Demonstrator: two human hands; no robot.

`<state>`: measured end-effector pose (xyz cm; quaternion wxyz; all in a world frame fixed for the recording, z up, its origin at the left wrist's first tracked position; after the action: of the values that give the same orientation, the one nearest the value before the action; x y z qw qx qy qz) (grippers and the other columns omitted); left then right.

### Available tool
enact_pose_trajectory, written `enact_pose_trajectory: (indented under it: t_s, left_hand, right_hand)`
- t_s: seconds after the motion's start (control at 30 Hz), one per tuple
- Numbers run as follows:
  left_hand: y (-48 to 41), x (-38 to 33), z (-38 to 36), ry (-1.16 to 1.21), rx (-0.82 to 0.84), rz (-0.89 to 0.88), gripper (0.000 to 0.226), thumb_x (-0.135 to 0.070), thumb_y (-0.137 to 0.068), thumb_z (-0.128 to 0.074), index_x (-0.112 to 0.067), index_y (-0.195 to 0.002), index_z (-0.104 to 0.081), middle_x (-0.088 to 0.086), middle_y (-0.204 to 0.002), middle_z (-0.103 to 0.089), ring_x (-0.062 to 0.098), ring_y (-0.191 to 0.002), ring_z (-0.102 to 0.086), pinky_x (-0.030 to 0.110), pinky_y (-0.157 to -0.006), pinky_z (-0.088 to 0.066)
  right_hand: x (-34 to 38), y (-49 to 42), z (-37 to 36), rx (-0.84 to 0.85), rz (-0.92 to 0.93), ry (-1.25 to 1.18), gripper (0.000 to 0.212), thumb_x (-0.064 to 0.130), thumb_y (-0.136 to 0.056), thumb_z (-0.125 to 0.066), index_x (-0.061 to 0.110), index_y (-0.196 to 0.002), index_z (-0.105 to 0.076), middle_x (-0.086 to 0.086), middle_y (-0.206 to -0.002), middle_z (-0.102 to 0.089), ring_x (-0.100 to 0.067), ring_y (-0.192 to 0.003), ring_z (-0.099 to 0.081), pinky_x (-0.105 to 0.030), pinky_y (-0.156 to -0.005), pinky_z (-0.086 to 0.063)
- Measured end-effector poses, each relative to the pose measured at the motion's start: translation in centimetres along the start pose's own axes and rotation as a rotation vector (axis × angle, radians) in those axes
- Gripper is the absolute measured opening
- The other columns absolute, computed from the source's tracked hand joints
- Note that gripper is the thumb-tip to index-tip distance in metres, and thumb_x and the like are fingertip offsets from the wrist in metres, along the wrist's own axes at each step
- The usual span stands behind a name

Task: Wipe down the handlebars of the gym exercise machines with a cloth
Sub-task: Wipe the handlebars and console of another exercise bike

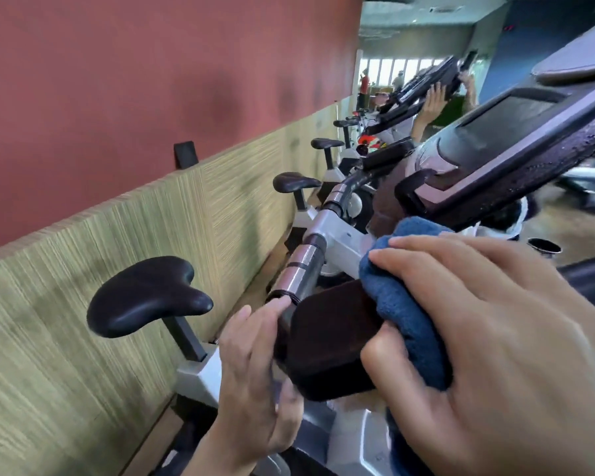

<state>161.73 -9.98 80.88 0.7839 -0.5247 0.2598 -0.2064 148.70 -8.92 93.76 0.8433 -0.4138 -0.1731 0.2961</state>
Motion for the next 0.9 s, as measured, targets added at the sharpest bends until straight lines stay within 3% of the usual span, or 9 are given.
enact_pose_trajectory:
  t_s: [0.07,0.13,0.27,0.37,0.5,0.63,0.77,0.9]
  left_hand:
    - [-0.3,0.8,-0.2,0.083,0.064,0.035,0.056,-0.045,-0.101,-0.014,-0.017,-0.150,-0.019,-0.004,-0.150,-0.032,0.010,-0.135,-0.034,0.037,-0.111,-0.026]
    - [-0.3,1.8,-0.8,0.104,0.143,0.044,0.057,-0.048,-0.100,-0.012,-0.016,-0.145,-0.028,-0.006,-0.150,-0.032,0.009,-0.139,-0.030,0.036,-0.115,-0.019]
    - [-0.8,2.1,-1.3,0.087,0.228,-0.055,0.053,-0.047,-0.099,-0.018,-0.012,-0.130,-0.043,-0.003,-0.135,-0.046,0.014,-0.135,-0.038,0.047,-0.113,-0.023]
    - [-1.1,2.0,-1.3,0.150,0.226,-0.096,0.046,-0.044,-0.099,-0.022,-0.013,-0.123,-0.046,-0.004,-0.124,-0.050,0.015,-0.127,-0.044,0.044,-0.113,-0.024]
    - [-1.2,1.9,-1.4,0.184,0.220,-0.132,0.045,-0.045,-0.098,-0.024,-0.013,-0.118,-0.048,-0.004,-0.118,-0.052,0.017,-0.120,-0.049,0.041,-0.113,-0.022]
    - [-1.4,2.0,-1.2,0.212,0.205,-0.132,0.044,-0.045,-0.099,-0.025,-0.013,-0.115,-0.049,-0.004,-0.116,-0.052,0.017,-0.118,-0.049,0.041,-0.113,-0.023]
    - [-1.6,2.0,-0.9,0.202,0.149,-0.156,0.039,-0.039,-0.103,-0.020,-0.012,-0.113,-0.047,-0.001,-0.112,-0.048,0.011,-0.119,-0.041,0.038,-0.113,-0.021]
    - [-1.5,2.2,-1.0,0.238,0.185,-0.165,0.041,-0.046,-0.099,-0.027,-0.013,-0.111,-0.049,-0.003,-0.112,-0.051,0.018,-0.114,-0.049,0.043,-0.112,-0.024]
  right_hand:
    - [1.5,0.1,-0.7,0.030,0.029,0.183,0.035,0.030,-0.075,-0.044,0.011,-0.081,-0.072,-0.007,-0.083,-0.070,-0.035,-0.083,-0.066,-0.040,-0.088,-0.046]
    - [1.9,0.1,-1.3,0.074,0.023,0.248,0.035,0.031,-0.075,-0.045,0.010,-0.082,-0.073,-0.008,-0.084,-0.071,-0.034,-0.085,-0.066,-0.038,-0.090,-0.043]
    - [-0.2,0.1,-0.4,0.204,-0.203,0.120,0.049,0.042,-0.075,-0.041,0.025,-0.108,-0.072,0.006,-0.119,-0.066,-0.027,-0.111,-0.062,-0.046,-0.097,-0.047]
    - [-1.0,0.1,0.2,0.204,-0.403,0.118,0.050,0.048,-0.074,-0.037,0.036,-0.112,-0.067,0.014,-0.128,-0.059,-0.025,-0.115,-0.059,-0.051,-0.090,-0.051]
    - [0.8,0.5,-0.6,0.182,-0.348,0.405,0.041,0.037,-0.079,-0.041,0.016,-0.100,-0.070,-0.005,-0.107,-0.068,-0.032,-0.098,-0.063,-0.038,-0.072,-0.052]
    - [3.9,0.6,-2.1,0.215,-0.201,0.572,0.038,0.032,-0.081,-0.042,0.007,-0.089,-0.070,-0.016,-0.097,-0.070,-0.036,-0.094,-0.064,-0.040,-0.086,-0.039]
    - [7.2,1.5,-5.6,0.310,-0.089,0.537,0.041,0.039,-0.076,-0.048,0.012,-0.093,-0.073,-0.010,-0.102,-0.071,-0.034,-0.096,-0.067,-0.041,-0.085,-0.049]
    - [4.7,0.6,-2.8,0.247,-0.240,0.460,0.038,0.040,-0.075,-0.045,0.021,-0.093,-0.072,0.003,-0.103,-0.071,-0.024,-0.099,-0.064,-0.032,-0.090,-0.038]
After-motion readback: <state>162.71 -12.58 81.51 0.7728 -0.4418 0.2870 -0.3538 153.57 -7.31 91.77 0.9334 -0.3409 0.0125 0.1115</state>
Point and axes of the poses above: each hand's wrist, its own y-axis away from the middle knuckle, its own z-axis out of the back of the hand, x = y × z, the point moved 10 cm from there along -y, towards the middle knuckle
